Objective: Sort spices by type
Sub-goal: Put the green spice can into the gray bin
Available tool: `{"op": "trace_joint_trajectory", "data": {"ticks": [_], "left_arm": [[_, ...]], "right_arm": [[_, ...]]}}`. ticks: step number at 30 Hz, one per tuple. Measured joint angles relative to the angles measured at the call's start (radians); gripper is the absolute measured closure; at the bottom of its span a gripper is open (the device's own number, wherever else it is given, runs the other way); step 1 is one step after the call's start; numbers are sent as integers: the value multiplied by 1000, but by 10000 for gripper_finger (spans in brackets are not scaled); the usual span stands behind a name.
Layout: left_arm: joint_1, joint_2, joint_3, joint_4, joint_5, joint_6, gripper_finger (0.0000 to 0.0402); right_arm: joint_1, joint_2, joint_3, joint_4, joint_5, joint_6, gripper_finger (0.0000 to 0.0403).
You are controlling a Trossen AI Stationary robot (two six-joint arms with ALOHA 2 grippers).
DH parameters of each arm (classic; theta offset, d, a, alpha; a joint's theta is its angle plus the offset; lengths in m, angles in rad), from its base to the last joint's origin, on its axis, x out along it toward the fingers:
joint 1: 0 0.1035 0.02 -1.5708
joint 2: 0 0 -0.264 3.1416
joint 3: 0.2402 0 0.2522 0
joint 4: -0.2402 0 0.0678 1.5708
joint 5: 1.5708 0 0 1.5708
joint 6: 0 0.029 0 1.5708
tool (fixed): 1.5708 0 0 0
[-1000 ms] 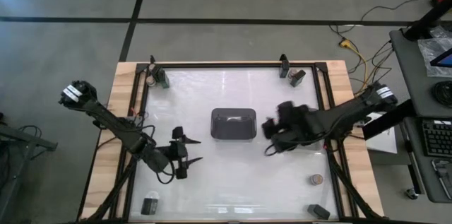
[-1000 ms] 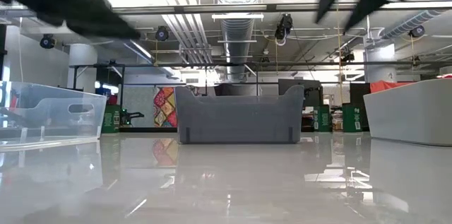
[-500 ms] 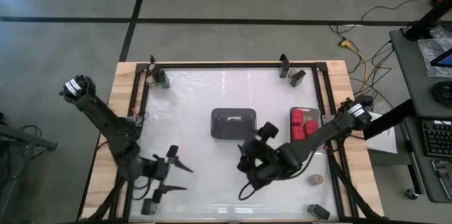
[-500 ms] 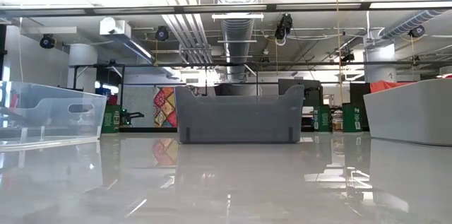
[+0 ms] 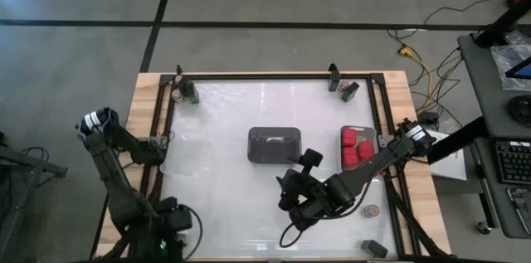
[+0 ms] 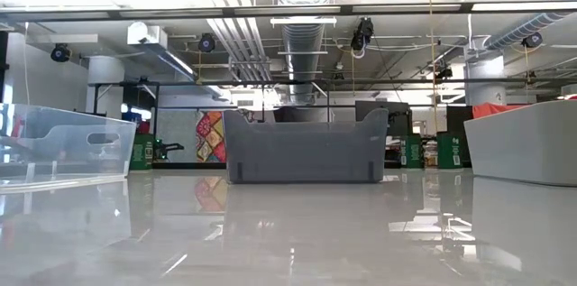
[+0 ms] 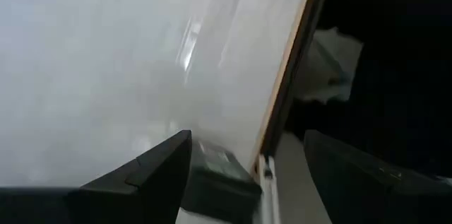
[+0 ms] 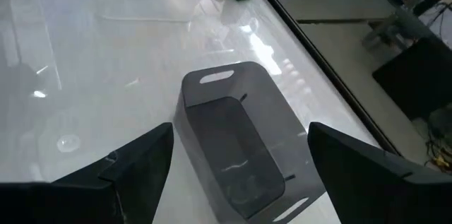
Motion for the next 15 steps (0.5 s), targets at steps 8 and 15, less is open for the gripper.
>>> {"op": "trace_joint_trajectory", "data": {"ticks": [8,15], "left_arm": [[7,135,168,-160,102,-189,142],[6,157,142,-163,206,-422,111]], "right_arm": [[14,-5,-1,1,-2,-45,79],[26,-8,19,2,-13,-100,67]]}}
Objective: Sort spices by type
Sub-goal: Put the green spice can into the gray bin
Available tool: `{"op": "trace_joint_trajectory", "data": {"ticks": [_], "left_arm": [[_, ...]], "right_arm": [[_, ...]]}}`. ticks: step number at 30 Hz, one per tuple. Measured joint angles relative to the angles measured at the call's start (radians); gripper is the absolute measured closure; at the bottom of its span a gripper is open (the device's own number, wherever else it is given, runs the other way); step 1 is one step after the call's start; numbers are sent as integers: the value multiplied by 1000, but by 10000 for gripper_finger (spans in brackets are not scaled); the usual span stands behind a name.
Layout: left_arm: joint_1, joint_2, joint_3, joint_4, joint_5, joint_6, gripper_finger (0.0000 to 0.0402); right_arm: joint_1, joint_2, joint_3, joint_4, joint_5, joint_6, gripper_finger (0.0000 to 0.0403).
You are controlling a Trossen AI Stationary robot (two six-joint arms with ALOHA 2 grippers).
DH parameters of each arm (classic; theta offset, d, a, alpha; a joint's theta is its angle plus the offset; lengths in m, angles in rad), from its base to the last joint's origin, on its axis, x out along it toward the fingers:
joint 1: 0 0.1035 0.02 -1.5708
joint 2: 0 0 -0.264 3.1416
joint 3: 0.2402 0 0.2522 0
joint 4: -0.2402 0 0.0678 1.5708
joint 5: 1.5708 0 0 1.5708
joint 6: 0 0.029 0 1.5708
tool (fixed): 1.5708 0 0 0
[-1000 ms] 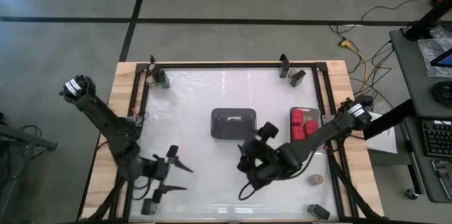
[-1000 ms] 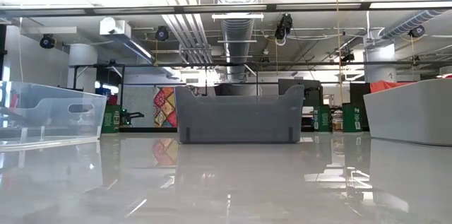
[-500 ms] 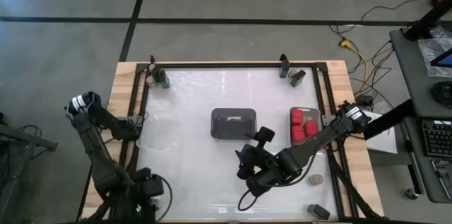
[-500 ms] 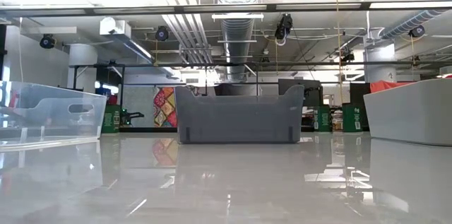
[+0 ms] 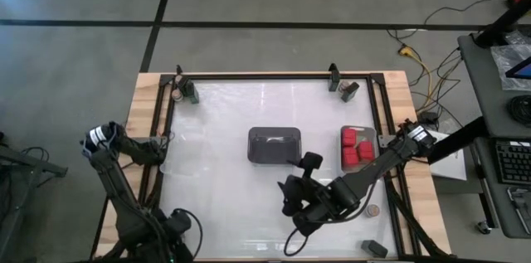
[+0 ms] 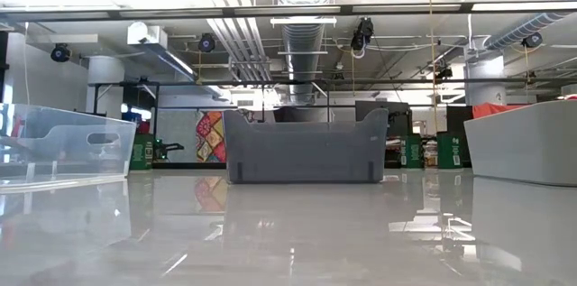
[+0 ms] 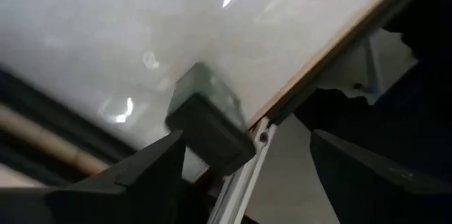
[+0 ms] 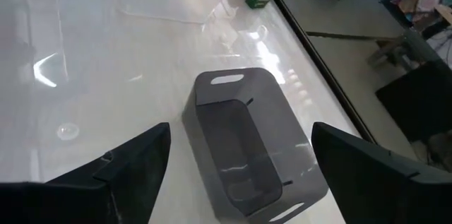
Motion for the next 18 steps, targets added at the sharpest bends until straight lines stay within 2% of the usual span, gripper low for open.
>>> {"op": "trace_joint_trajectory", "data": {"ticks": [9,18], "left_arm": [[-6,5,-26,2,62,-155,98],[-6,67,-27,4,99,-163,98]], "right_arm": [[-1,0,6,-4,-50,-56,75],[-1,0,6,-3,-49,-74,65]]}}
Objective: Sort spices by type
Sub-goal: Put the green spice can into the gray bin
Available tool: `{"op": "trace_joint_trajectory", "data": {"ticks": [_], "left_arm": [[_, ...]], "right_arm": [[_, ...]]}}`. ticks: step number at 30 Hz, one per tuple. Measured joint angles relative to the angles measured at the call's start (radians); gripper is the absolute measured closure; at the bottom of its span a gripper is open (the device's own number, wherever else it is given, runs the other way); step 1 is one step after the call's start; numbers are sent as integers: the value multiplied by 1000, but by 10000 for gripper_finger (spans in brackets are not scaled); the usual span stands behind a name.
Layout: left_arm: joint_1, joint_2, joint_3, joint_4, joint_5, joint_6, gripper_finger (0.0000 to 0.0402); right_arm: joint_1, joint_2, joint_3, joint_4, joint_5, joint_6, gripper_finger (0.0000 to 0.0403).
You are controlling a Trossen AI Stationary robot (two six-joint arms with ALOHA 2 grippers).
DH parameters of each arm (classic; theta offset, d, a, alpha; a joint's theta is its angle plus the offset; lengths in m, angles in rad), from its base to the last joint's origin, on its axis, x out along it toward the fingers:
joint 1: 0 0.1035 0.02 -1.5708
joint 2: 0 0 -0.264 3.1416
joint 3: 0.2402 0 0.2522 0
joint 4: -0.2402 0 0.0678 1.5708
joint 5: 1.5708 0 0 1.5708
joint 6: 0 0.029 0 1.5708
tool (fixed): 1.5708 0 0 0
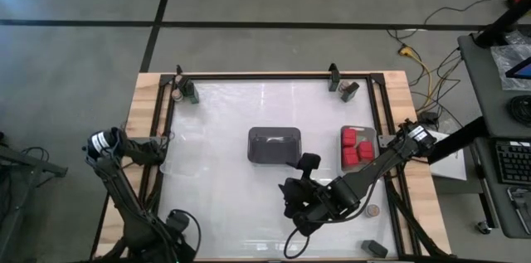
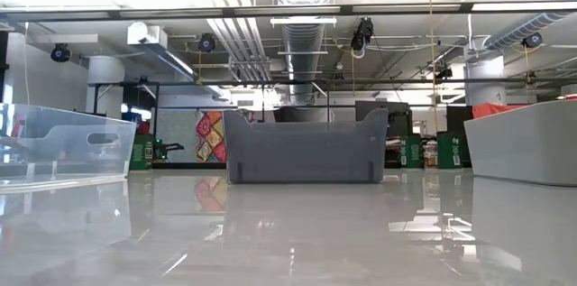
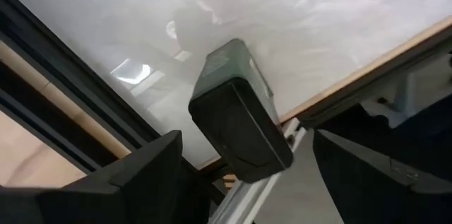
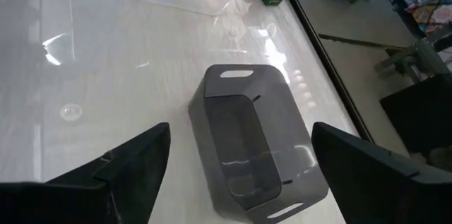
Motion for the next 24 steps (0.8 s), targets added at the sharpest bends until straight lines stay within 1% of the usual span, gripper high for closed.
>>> {"op": "trace_joint_trajectory", "data": {"ticks": [5,8,14,19,24], "left_arm": [[0,31,0,4,8,6,100],[0,37,-2,3,7,8,114],[0,37,-22,5,7,12,167],[0,37,-68,43,7,19,214],[0,38,-79,52,7,54,246]], "right_arm": [[0,0,0,0,0,0,63],[0,0,0,0,-1,0,67],[0,0,5,2,-11,2,77],[0,0,11,4,-30,4,85],[0,0,23,4,-30,4,90]]}}
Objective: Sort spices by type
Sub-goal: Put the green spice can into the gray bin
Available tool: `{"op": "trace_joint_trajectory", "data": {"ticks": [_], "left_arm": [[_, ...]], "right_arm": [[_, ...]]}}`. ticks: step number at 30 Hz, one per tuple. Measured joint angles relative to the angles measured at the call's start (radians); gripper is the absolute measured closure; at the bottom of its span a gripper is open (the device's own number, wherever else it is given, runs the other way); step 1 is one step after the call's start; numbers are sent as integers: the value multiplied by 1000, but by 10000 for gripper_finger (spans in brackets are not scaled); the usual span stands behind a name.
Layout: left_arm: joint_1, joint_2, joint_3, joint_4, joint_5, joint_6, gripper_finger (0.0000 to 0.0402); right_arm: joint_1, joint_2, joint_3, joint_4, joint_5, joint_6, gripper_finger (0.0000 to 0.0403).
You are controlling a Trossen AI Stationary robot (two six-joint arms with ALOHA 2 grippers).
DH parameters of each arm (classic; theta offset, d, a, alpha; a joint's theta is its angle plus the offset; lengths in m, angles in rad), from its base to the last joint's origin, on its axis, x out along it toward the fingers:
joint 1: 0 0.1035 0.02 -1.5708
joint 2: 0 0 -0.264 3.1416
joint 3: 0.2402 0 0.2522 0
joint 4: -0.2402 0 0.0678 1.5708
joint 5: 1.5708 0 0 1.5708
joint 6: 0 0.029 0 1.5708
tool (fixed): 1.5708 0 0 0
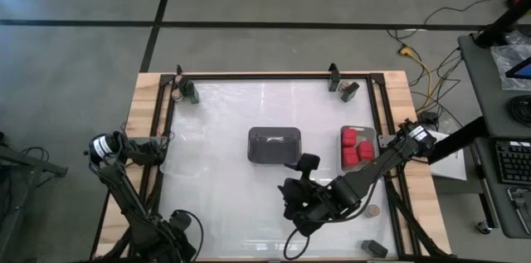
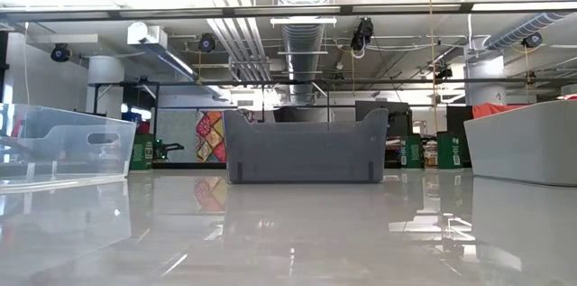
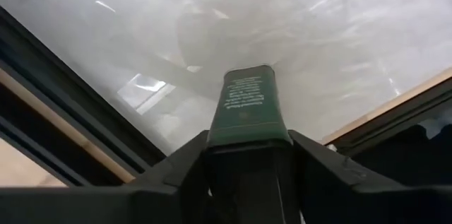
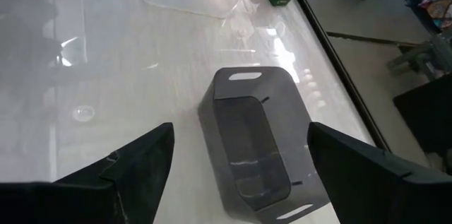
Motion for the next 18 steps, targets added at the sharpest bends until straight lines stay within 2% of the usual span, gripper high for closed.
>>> {"op": "trace_joint_trajectory", "data": {"ticks": [9,14,18], "left_arm": [[4,-15,0,-72,-56,83,291],[28,-47,0,-120,-133,161,281],[95,-54,2,-151,-168,289,278]], "right_arm": [[0,0,26,-1,0,-1,81],[-2,0,37,-1,0,-3,87],[-7,0,49,-3,-1,-8,96]]}}
